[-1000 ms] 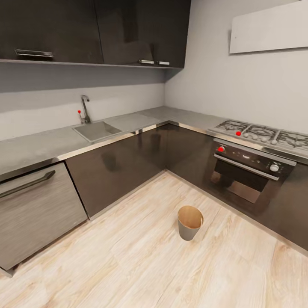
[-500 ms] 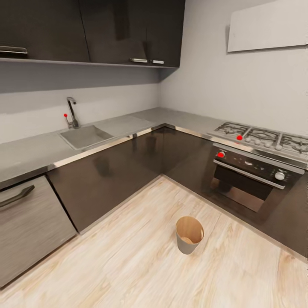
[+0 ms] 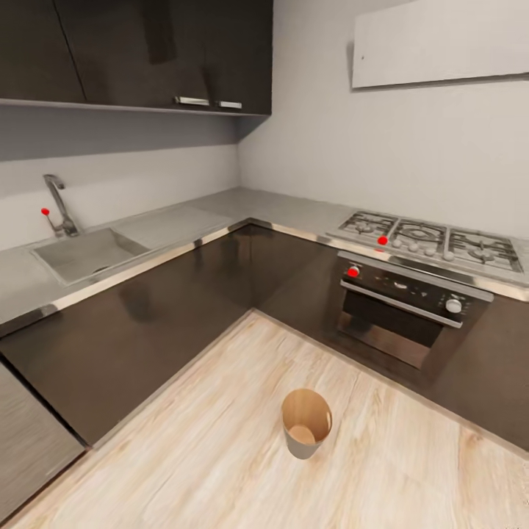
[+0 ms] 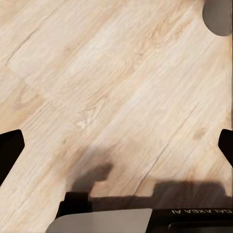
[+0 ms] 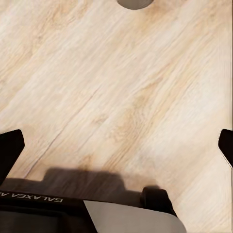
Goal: Put the three can of soda from the living room inside the tash can in the kitchen.
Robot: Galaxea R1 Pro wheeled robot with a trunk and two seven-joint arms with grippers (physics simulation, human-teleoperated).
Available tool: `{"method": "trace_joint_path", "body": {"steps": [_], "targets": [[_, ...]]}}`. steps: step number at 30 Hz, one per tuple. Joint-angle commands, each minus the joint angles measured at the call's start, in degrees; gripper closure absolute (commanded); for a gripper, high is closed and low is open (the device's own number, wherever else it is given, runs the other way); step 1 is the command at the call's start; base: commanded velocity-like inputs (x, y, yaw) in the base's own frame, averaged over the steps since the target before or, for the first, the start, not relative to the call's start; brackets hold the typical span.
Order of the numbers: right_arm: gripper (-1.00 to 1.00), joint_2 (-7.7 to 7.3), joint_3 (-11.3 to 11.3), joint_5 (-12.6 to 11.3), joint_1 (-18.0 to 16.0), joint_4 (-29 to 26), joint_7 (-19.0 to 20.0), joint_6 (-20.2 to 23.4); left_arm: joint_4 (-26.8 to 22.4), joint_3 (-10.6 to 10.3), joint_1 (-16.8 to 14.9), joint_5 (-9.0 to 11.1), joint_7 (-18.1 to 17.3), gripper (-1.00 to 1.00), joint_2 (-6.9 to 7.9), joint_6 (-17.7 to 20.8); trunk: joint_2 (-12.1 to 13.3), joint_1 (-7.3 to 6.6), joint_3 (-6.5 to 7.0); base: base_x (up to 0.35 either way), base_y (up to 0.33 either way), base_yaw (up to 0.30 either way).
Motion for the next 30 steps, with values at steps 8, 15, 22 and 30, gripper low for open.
{"method": "trace_joint_path", "body": {"steps": [8, 15, 22, 30], "targets": [[-1.0, -0.01, 0.0, 0.01, 0.0, 0.01, 0.0, 0.0, 0.0, -0.01, -0.02, 0.0, 0.0, -1.0, 0.0, 0.0, 0.0, 0.0, 0.0, 0.254, -0.152, -0.284], [-1.0, -0.01, 0.0, 0.07, 0.0, 0.0, 0.0, -0.07, -0.03, 0.05, -0.02, 0.0, 0.0, -1.0, 0.0, 0.0, 0.0, 0.0, 0.0, 0.245, -0.2, -0.198], [-1.0, 0.02, 0.0, 0.06, 0.0, 0.0, 0.0, -0.08, -0.06, 0.03, -0.02, 0.0, 0.0, -1.0, 0.0, 0.0, 0.0, 0.0, 0.0, 0.267, -0.088, -0.037], [-1.0, 0.04, 0.0, 0.08, 0.0, 0.0, 0.0, -0.09, -0.06, 0.03, -0.01, 0.0, 0.0, -1.0, 0.0, -0.02, 0.0, 0.0, 0.0, 0.176, -0.013, -0.112]]}}
